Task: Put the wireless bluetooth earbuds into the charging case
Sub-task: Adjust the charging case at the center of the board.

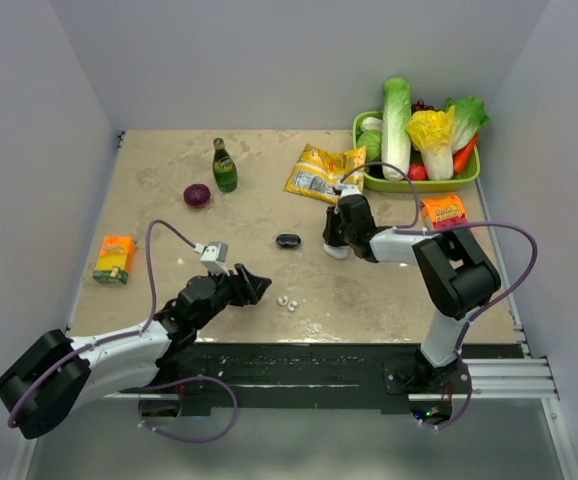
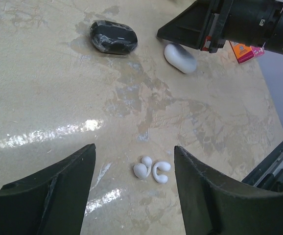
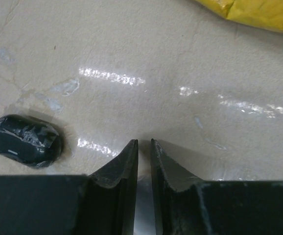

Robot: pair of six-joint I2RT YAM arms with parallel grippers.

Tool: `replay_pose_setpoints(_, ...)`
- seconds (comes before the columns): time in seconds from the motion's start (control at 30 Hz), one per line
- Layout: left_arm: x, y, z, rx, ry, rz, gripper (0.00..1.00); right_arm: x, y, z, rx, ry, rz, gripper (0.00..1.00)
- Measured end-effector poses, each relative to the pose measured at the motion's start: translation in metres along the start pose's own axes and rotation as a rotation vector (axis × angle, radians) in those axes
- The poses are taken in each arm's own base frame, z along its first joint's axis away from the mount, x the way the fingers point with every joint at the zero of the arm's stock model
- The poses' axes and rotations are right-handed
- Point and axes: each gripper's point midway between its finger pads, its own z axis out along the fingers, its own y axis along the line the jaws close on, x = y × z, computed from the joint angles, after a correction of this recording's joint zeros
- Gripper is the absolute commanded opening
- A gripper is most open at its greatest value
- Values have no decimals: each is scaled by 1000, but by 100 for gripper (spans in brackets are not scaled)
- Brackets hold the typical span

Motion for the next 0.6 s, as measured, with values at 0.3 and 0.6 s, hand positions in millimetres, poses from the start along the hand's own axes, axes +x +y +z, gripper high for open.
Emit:
replay_pose_setpoints(0.3, 1, 1, 0, -1, -1, 2, 75, -13, 3, -35, 6, -62, 49, 58)
replay_pose_setpoints(0.6, -15, -6, 17, -43, -8, 36, 77, -141, 25, -160, -60, -495, 167, 52)
